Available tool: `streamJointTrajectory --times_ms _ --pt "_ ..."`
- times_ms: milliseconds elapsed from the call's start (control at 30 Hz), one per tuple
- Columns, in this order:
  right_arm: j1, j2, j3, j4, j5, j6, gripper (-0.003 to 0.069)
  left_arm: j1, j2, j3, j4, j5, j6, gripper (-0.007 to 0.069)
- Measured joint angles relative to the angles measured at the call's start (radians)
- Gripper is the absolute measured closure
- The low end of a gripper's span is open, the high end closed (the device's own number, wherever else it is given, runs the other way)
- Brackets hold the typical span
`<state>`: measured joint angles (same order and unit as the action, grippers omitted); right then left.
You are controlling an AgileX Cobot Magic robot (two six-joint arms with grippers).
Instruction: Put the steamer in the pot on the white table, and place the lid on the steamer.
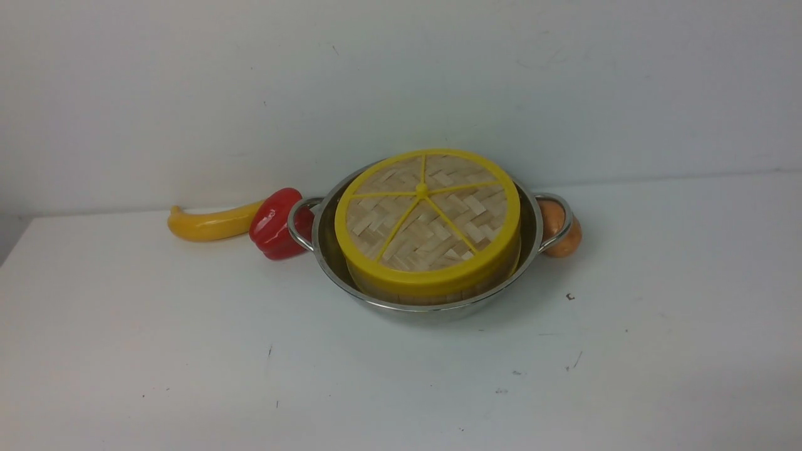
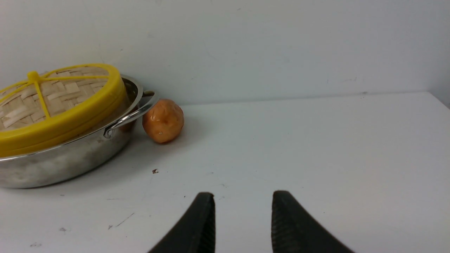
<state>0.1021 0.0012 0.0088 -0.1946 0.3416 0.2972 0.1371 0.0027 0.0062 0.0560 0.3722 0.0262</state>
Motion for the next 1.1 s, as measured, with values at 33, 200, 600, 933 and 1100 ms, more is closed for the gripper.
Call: streamJointTrajectory --times_ms 33,200,600,933,1100 --pt "0.000 0.000 0.000 0.000 0.000 0.000 0.0416 0.000 0.000 0.000 0.000 0.000 0.000 0.0384" --pt "0.000 0.000 0.000 0.000 -0.004 0.000 0.0416 0.000 0.000 0.000 0.000 0.000 0.003 0.0384" --pt "0.000 0.000 0.000 0.000 -0.004 0.000 0.0416 0.000 0.000 0.000 0.000 0.000 0.003 0.0384" --pt "0.000 0.000 0.000 0.062 -0.004 -0.149 0.0416 0.000 0.000 0.000 0.000 0.000 0.003 0.0384" --pt "0.000 0.000 0.000 0.086 -0.004 -0.197 0.0416 0.000 0.000 0.000 0.000 0.000 0.003 0.0384"
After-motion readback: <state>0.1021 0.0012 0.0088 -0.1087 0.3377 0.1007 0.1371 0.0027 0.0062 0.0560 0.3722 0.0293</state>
